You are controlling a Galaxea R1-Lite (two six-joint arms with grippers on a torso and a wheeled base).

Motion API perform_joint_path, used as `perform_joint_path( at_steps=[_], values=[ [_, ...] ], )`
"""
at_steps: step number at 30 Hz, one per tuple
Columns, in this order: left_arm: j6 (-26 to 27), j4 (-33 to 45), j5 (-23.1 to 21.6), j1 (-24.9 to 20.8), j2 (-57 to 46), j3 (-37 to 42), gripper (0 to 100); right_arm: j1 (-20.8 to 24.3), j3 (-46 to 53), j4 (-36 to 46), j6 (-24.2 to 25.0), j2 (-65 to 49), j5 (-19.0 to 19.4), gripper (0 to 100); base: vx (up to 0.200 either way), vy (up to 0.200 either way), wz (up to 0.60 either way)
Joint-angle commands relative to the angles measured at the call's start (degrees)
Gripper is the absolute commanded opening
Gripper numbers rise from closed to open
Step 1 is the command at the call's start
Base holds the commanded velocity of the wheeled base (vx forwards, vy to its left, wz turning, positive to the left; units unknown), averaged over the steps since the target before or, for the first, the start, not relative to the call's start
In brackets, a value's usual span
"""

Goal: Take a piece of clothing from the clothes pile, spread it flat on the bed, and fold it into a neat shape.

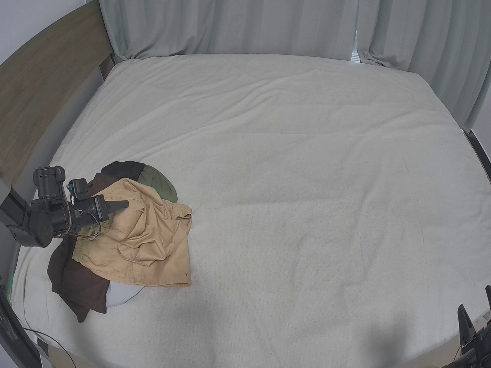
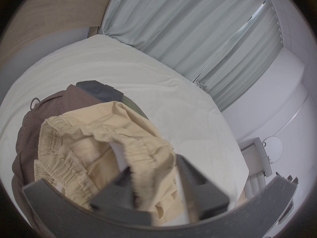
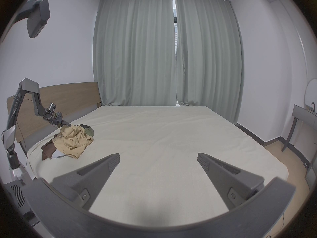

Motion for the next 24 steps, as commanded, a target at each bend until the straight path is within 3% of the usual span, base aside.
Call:
perform_joint_path(
  at_steps=[1,10,11,17,24],
  values=[
    [0.0,0.0,-0.1,0.0,0.0,0.0,0,0.0,0.9,0.0,0.0,-0.8,0.0,100,0.0,0.0,0.0],
    [-2.4,0.1,-0.9,-0.7,-3.9,1.6,0,0.0,0.9,0.0,0.0,-0.8,0.0,100,0.0,0.0,0.0],
    [-8.0,0.1,-1.9,-2.2,-8.5,2.4,0,0.0,0.9,0.0,0.0,-0.8,0.0,100,0.0,0.0,0.0],
    [-17.4,0.1,-2.0,-5.8,-16.8,4.1,0,0.0,0.9,0.0,0.0,-0.8,0.0,100,0.0,0.0,0.0],
    [-17.9,0.0,-2.0,-8.0,-20.5,5.5,0,0.0,0.9,0.0,0.0,-0.8,0.0,100,0.0,0.0,0.0]
  ],
)
